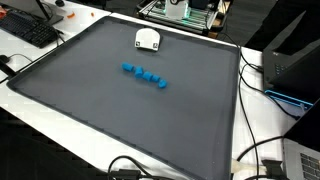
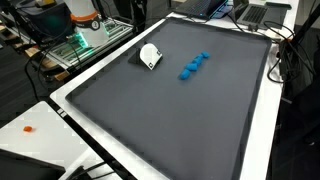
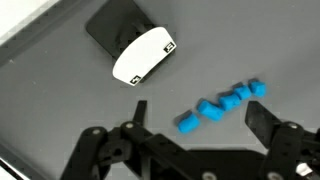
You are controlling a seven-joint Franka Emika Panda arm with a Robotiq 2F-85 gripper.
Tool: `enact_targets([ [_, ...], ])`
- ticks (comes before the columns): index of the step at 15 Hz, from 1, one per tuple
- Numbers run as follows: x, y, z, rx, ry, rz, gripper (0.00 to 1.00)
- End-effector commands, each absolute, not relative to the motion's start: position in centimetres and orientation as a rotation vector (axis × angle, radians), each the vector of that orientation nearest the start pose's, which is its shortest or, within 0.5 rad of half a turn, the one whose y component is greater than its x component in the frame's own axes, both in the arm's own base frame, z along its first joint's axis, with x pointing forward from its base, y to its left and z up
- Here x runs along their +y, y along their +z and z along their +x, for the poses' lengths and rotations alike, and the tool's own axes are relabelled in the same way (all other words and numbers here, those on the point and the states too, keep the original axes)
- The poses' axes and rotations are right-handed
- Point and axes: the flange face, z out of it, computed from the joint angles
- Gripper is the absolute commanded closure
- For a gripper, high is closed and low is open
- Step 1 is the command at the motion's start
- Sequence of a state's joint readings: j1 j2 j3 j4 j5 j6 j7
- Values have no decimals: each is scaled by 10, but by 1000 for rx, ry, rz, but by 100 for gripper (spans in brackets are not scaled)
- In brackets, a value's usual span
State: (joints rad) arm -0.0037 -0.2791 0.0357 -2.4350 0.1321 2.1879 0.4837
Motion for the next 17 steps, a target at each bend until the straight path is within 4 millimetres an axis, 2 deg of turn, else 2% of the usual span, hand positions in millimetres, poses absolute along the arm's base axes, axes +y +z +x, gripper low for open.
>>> enact_targets([
  [1, 46, 430, 455, 491, -52, -3001, 0],
  [6, 76, 440, 465, 55, -106, -3036, 0],
  [12, 86, 440, 469, -431, -114, -3013, 0],
  [13, 86, 439, 470, -470, -117, -3005, 0],
  [14, 87, 441, 468, -373, -139, -3021, 0],
  [17, 86, 440, 470, -437, -138, -3014, 0],
])
